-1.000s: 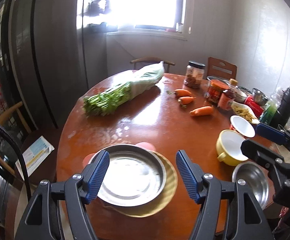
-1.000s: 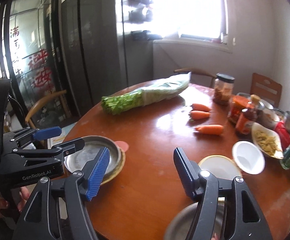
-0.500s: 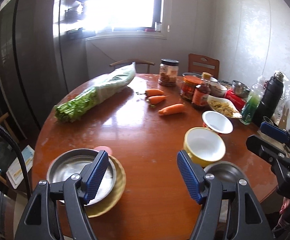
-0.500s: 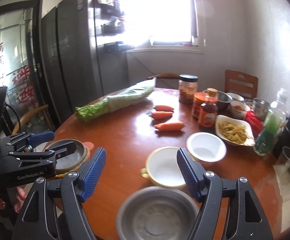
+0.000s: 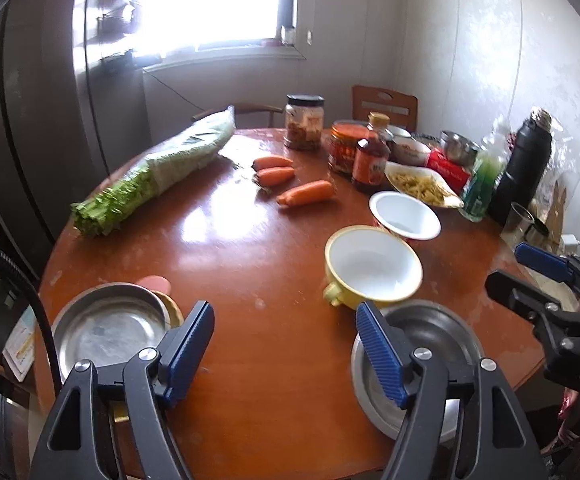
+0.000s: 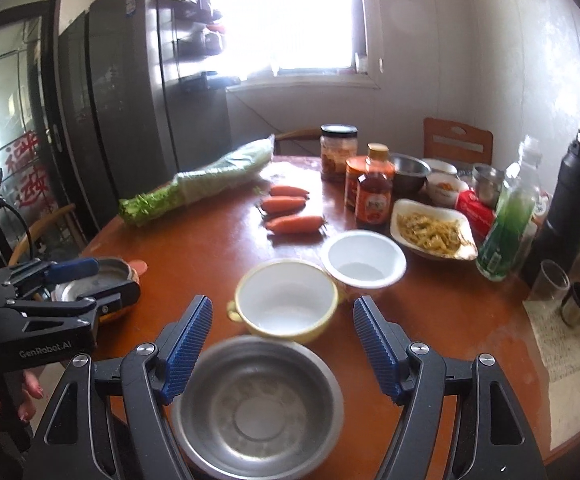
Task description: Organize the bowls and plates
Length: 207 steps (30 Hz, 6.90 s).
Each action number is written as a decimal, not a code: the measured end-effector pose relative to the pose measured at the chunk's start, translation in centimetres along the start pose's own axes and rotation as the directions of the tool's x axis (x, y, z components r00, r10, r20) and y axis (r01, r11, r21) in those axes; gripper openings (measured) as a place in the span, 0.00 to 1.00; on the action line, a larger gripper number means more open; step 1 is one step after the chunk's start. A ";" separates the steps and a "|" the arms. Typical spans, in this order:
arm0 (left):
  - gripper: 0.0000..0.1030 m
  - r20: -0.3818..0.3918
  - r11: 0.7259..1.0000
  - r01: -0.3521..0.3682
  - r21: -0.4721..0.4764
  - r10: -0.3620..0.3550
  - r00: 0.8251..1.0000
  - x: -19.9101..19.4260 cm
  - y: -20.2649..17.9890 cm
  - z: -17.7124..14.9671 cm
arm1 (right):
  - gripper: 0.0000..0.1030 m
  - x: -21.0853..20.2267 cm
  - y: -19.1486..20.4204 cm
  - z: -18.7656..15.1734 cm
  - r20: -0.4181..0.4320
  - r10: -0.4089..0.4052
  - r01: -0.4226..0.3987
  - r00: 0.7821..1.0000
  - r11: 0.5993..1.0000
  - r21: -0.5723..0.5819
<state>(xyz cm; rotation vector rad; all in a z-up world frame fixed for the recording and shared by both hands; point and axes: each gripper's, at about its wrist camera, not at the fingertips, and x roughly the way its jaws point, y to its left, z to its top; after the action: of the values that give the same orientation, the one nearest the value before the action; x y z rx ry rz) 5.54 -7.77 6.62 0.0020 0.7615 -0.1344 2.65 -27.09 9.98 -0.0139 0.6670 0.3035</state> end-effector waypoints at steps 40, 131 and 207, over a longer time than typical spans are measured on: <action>0.23 -0.250 0.992 0.116 0.051 -0.100 0.963 8.1 -4.9 -5.9 | 0.30 5.4 -2.5 -8.5 -0.235 0.038 -0.037 0.971 0.999 0.010; 0.58 -0.126 0.998 0.039 0.045 -0.033 0.991 4.8 -0.3 -4.1 | 0.52 6.1 1.9 -5.4 -0.203 0.081 -0.078 0.976 0.997 0.022; 0.26 -0.314 0.991 0.112 0.072 -0.084 0.946 18.8 -3.2 5.4 | 0.34 15.1 -3.6 -0.3 -0.224 0.041 -0.007 0.974 0.989 0.149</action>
<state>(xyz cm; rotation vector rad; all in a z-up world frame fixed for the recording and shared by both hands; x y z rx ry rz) 22.29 -13.50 -2.26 0.0716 1.0711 -0.2673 14.71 -26.45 0.23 0.1024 0.9155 0.2772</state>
